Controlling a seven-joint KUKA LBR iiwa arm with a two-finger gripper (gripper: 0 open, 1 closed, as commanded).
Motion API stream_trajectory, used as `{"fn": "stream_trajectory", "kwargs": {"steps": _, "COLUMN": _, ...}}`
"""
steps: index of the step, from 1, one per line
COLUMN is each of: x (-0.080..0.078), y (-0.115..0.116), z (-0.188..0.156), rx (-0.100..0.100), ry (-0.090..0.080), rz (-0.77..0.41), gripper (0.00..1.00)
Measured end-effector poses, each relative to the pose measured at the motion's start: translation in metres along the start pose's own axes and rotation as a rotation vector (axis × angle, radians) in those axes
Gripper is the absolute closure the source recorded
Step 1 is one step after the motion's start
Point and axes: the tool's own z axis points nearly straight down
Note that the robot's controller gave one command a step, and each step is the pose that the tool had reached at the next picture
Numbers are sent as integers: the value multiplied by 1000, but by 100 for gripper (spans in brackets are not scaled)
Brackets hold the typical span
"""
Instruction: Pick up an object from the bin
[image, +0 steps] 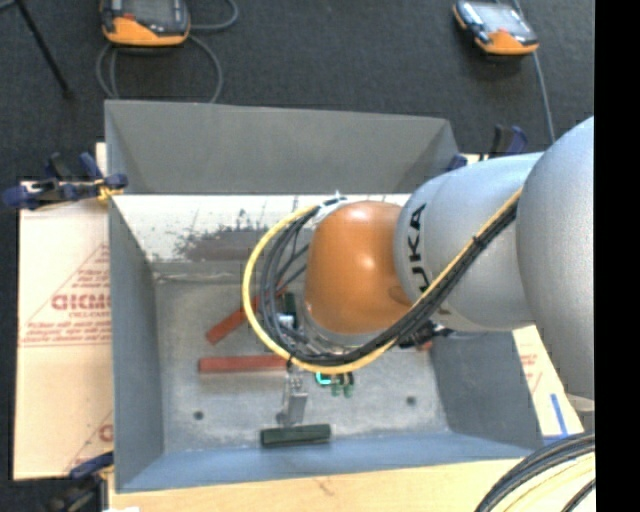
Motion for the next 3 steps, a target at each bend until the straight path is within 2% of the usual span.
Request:
{"fn": "stream_trajectory", "kwargs": {"steps": 1, "x": -61, "y": -9, "z": 71, "rx": 2, "ry": -6, "rz": -250, "gripper": 0}}
{"fn": "stream_trajectory", "kwargs": {"steps": 2, "x": -62, "y": -7, "z": 68, "rx": -1, "ry": -8, "rz": -247, "gripper": 100}}
{"fn": "stream_trajectory", "kwargs": {"steps": 3, "x": -89, "y": -8, "z": -55, "rx": 3, "ry": -18, "rz": -439, "gripper": 100}}
